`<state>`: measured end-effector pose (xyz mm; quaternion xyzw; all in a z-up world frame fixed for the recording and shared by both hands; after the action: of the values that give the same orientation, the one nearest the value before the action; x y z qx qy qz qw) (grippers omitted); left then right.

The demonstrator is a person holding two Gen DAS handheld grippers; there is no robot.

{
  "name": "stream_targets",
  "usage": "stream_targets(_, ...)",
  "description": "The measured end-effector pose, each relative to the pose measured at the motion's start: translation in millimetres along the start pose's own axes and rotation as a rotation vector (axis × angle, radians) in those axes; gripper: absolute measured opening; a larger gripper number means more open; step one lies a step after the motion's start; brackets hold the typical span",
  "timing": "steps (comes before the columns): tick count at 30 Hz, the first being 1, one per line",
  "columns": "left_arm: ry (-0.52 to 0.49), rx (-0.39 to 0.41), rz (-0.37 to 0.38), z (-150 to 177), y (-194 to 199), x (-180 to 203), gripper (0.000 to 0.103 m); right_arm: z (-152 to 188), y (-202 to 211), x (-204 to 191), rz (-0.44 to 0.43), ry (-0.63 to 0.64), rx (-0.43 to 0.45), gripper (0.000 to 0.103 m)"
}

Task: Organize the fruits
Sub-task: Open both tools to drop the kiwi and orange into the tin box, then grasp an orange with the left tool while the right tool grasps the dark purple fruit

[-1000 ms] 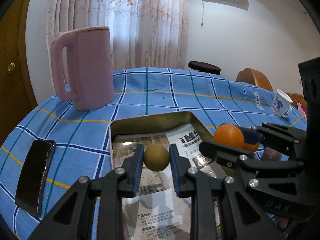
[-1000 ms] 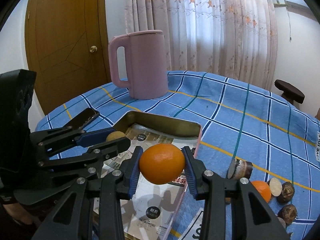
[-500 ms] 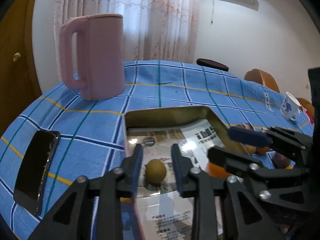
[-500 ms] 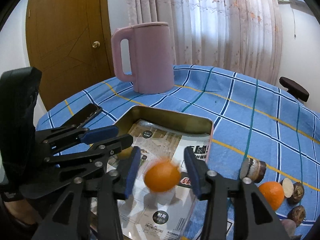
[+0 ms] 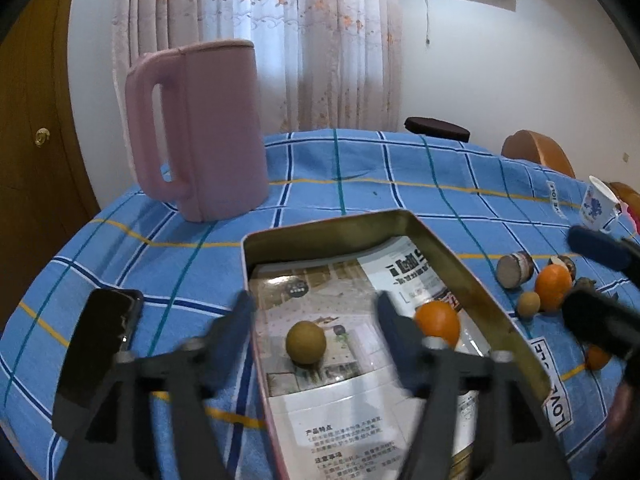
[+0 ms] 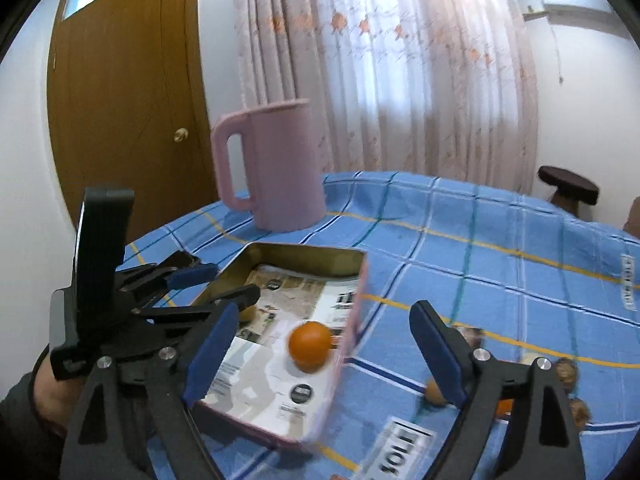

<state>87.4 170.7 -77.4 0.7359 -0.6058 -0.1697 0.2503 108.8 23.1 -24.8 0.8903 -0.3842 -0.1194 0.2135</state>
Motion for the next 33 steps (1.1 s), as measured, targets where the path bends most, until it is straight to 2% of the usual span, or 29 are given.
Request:
stream_targets(1, 0.003, 0.020, 0.000, -1, 5, 2, 0.088, 0, 7, 5, 0.014, -0.005, 0.010, 0.088)
stream_targets(4, -0.009, 0.065, 0.034, -4, 22, 15, 0.094, 4, 26, 21, 0.057, -0.017, 0.022, 0.088)
stream_targets(11, -0.051, 0.100, 0.128, -6, 47, 61, 0.095, 29, 84, 80, 0.226, -0.070, 0.027, 0.088)
stream_targets(13, -0.085, 0.110, 0.174, -3, 55, 85, 0.100, 41, 101, 100, 0.305, -0.096, 0.025, 0.088)
stream_targets(15, -0.112, 0.112, 0.210, 1, 59, 107, 0.103, 49, 113, 112, 0.332, -0.118, 0.028, 0.088)
stream_targets(17, -0.139, 0.093, 0.262, 6, 61, 128, 0.103, 57, 121, 120, 0.349, -0.126, 0.021, 0.088)
stream_targets(20, -0.155, 0.076, 0.286, 15, 58, 155, 0.103, 72, 129, 130, 0.382, -0.137, 0.008, 0.088)
stream_targets(24, -0.191, 0.010, 0.330, 28, 43, 191, 0.103, 90, 133, 146, 0.400, -0.187, -0.012, 0.088)
stream_targets(29, -0.236, -0.044, 0.356, 37, 30, 221, 0.101, 96, 141, 162, 0.413, -0.243, 0.005, 0.088)
stream_targets(33, -0.226, -0.114, 0.397, 43, 14, 233, 0.085, 100, 141, 164, 0.412, -0.256, 0.005, 0.089)
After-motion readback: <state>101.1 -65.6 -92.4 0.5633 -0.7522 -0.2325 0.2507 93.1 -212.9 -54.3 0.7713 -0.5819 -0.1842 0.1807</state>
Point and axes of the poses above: each gripper's, at about its wrist camera, not at the fingertips, and y roughly against the way its jaws point, x to its right, z to its underside, the point moved 4 cm from there along -y, roughly the way its jaws point, and after that the axes turned 6 degrees about z, right-handed, at the moved point
